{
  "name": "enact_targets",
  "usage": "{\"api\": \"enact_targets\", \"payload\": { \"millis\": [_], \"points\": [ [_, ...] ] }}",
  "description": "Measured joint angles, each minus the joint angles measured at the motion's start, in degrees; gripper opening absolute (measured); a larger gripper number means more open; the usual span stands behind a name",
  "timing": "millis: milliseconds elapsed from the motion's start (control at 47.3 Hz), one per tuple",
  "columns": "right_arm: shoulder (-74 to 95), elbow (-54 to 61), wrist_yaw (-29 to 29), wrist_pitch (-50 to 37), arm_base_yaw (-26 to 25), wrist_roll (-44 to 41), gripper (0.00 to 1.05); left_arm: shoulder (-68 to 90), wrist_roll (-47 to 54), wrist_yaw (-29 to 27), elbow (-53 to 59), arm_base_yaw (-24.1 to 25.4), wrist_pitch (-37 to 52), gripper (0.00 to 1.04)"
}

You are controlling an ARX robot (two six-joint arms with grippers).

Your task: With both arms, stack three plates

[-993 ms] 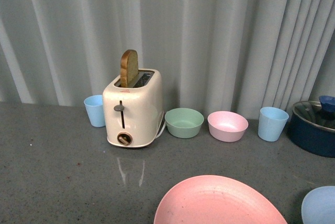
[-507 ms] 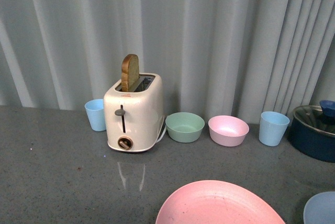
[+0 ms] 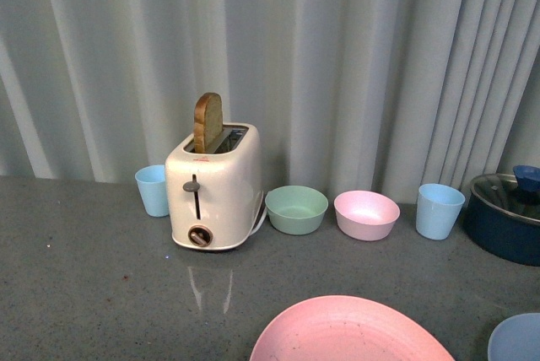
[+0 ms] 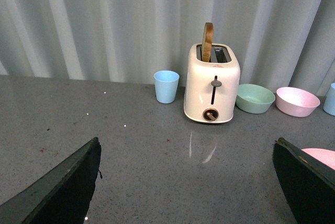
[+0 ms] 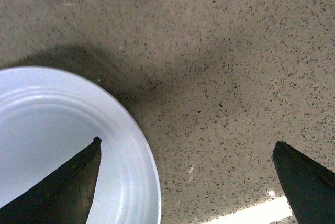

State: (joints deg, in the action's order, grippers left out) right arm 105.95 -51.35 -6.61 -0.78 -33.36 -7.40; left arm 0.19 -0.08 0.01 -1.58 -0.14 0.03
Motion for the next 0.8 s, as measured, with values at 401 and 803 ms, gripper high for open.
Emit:
{"api": "enact_targets", "payload": {
  "millis": [401, 803],
  "points": [
    [6.58, -1.05, -5.53, 1.11, 1.6, -7.28, 0.97, 0.0, 0.0, -0.02, 0.0, 0.0, 0.0, 0.98],
    [9.81, -0.72, -6.8, -1.07, 2.49, -6.29, 0.97, 0.0, 0.0, 0.0, 0.0, 0.0, 0.0, 0.98]
  ]
}}
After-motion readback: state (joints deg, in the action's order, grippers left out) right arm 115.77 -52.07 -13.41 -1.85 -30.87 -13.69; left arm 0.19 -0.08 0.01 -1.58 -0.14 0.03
